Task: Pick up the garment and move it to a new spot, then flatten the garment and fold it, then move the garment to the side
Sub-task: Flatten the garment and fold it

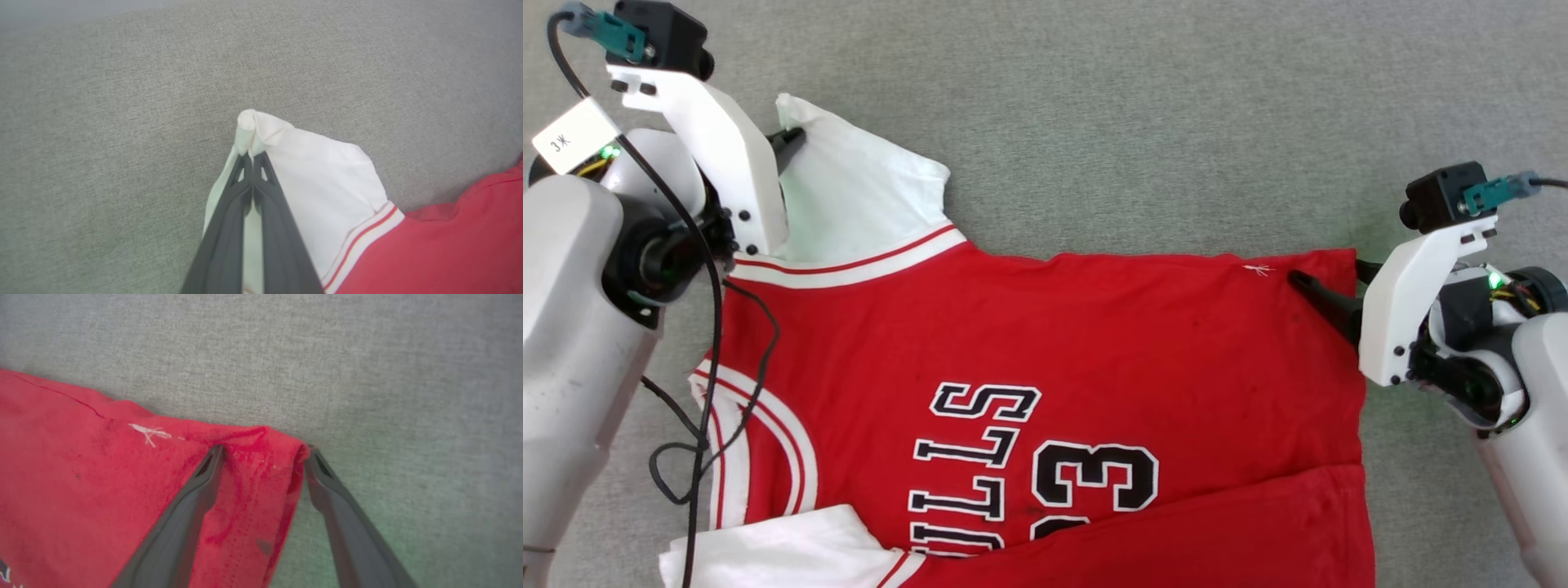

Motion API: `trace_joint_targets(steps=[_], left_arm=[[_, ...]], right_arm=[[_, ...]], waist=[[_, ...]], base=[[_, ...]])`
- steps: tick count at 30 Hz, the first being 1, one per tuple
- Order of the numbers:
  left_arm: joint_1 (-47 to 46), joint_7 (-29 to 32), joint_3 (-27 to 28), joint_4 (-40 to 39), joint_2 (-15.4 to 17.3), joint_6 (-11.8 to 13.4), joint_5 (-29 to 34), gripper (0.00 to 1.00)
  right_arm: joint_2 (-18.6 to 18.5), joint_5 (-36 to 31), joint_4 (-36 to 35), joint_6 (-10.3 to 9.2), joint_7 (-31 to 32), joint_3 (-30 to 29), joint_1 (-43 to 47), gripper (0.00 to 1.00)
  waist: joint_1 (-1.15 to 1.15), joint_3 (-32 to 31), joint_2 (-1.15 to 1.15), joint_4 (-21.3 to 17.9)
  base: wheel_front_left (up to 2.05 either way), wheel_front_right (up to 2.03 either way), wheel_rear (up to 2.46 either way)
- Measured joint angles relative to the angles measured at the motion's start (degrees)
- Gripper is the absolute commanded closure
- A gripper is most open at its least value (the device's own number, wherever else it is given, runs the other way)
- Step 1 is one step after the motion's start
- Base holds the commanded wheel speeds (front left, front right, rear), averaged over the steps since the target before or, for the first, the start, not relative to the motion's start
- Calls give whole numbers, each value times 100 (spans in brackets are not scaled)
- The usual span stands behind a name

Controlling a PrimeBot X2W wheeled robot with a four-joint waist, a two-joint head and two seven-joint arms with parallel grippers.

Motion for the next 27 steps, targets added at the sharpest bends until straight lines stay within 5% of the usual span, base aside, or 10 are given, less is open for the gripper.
trace_joint_targets(steps=[3, 15, 27], left_arm=[[87, -52, -3, -19, -19, -26, -10, 100], [488, -773, 198, 25, -31, -34, -68, 100], [2328, -1766, 511, -591, 187, 320, -365, 100]], right_arm=[[-79, 116, 131, -1, 361, 118, -106, 98], [-157, -49, -279, 5, -141, -519, -60, 100], [162, -487, -914, 5, -321, -1240, 1608, 100]], waist=[[0, 5, 0, 79], [0, -331, 0, 282], [0, -1147, 0, 545]], base=[[0, 0, 0], [0, 0, 0], [0, 0, 0]])
